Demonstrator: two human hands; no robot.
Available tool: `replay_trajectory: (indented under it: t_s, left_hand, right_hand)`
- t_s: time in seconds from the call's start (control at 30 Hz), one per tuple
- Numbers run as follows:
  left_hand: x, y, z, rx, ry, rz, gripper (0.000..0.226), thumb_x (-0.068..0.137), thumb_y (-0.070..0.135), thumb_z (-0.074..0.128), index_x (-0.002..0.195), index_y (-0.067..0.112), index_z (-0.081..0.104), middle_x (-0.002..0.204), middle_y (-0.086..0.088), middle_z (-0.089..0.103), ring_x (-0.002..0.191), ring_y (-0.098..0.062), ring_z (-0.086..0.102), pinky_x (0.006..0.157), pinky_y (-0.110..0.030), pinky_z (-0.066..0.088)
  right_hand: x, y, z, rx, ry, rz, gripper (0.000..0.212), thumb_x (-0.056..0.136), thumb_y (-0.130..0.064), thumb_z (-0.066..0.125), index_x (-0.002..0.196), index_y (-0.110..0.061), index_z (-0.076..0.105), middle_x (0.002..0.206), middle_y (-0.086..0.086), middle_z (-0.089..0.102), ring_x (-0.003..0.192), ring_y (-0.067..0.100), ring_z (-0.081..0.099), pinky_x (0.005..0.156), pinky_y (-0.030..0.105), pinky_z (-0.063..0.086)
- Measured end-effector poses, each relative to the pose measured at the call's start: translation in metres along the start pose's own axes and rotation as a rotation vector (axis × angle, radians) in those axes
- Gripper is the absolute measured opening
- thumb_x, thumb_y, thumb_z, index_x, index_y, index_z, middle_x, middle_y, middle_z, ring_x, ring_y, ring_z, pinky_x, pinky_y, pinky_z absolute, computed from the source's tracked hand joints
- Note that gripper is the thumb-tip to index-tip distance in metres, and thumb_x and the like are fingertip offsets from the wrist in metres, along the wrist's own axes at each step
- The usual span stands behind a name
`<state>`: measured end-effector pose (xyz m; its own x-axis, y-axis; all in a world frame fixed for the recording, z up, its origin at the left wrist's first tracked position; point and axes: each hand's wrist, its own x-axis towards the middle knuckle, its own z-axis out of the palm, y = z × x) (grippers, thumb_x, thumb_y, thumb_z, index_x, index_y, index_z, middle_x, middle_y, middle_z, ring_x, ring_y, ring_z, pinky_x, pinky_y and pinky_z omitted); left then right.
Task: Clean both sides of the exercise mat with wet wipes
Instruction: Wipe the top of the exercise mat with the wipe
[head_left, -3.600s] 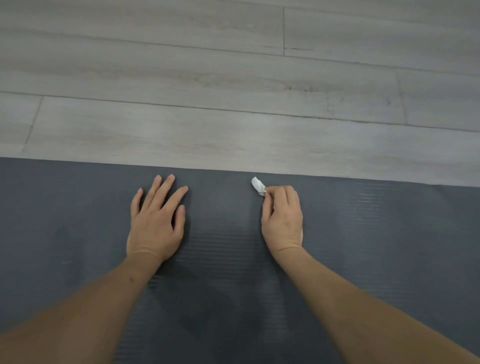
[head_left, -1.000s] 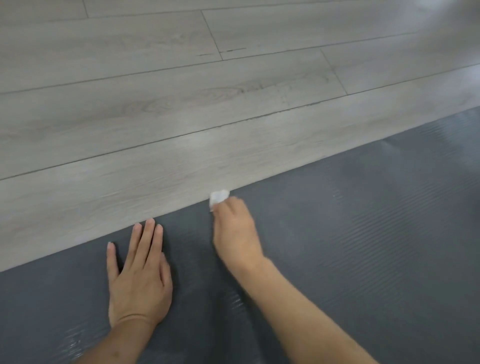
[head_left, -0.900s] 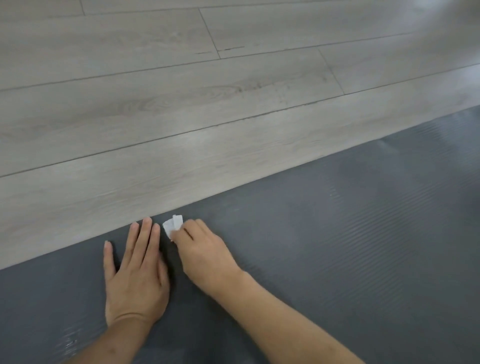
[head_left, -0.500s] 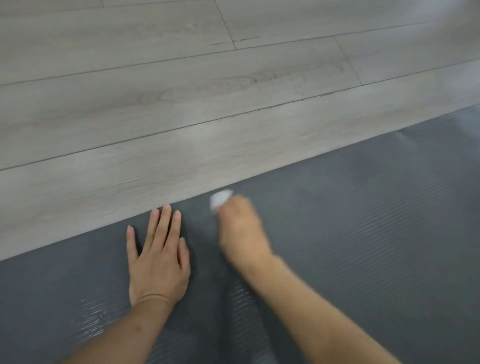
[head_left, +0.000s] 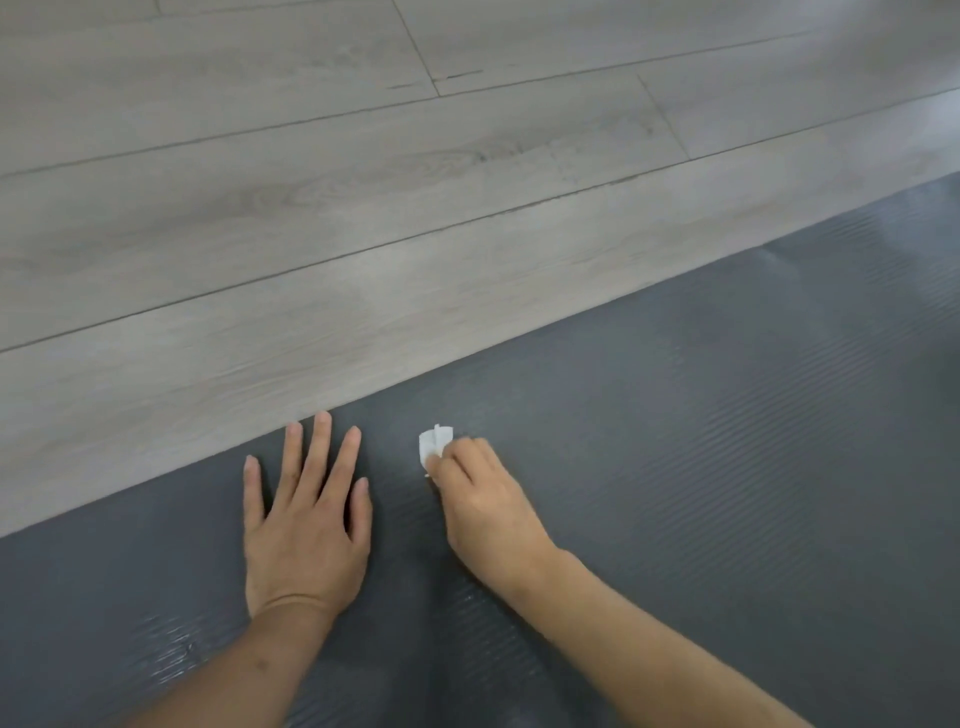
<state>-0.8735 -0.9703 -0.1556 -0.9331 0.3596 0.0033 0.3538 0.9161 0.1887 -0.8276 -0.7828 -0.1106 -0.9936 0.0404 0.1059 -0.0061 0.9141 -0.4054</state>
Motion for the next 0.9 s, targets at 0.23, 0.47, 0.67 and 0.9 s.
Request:
replay_trajectory:
  t_s: [0.23, 0.47, 0.67, 0.9]
  left_hand:
    - [0.001, 0.003, 0.0, 0.016, 0.016, 0.002, 0.058, 0.103, 0.04, 0.03, 0.156, 0.023, 0.043, 0.168, 0.0, 0.028, 0.158, -0.023, 0.019, 0.127, -0.058, 0.011]
    - [0.002, 0.001, 0.002, 0.018, 0.019, 0.007, 0.058, 0.102, 0.04, 0.031, 0.156, 0.023, 0.042, 0.169, -0.001, 0.027, 0.158, -0.022, 0.02, 0.126, -0.06, 0.013]
    - [0.001, 0.001, 0.003, 0.016, 0.008, 0.007, 0.058, 0.103, 0.04, 0.03, 0.158, 0.024, 0.039, 0.17, -0.001, 0.025, 0.159, -0.021, 0.016, 0.126, -0.06, 0.013]
    - [0.001, -0.001, 0.003, 0.009, 0.006, 0.011, 0.058, 0.103, 0.04, 0.03, 0.158, 0.024, 0.037, 0.17, -0.001, 0.024, 0.159, -0.022, 0.017, 0.125, -0.061, 0.014]
  right_hand:
    - [0.026, 0.171, -0.086, -0.252, 0.285, 0.47, 0.009, 0.093, -0.001, 0.059, 0.091, 0.003, 0.066, 0.087, 0.017, 0.05, 0.081, 0.037, 0.051, 0.07, 0.042, 0.046]
    - [-0.018, -0.021, 0.015, 0.058, 0.009, 0.022, 0.02, 0.09, 0.002, 0.057, 0.107, -0.003, 0.067, 0.094, 0.011, 0.058, 0.084, 0.029, 0.053, 0.071, 0.041, 0.05]
    - [0.015, 0.138, -0.06, -0.227, 0.184, 0.284, 0.009, 0.088, 0.002, 0.055, 0.082, -0.003, 0.06, 0.081, 0.016, 0.053, 0.077, 0.035, 0.051, 0.067, 0.047, 0.046]
    - [-0.007, 0.045, -0.01, -0.101, 0.172, 0.408, 0.023, 0.085, 0.007, 0.053, 0.101, -0.001, 0.066, 0.091, 0.016, 0.06, 0.082, 0.034, 0.054, 0.074, 0.042, 0.049]
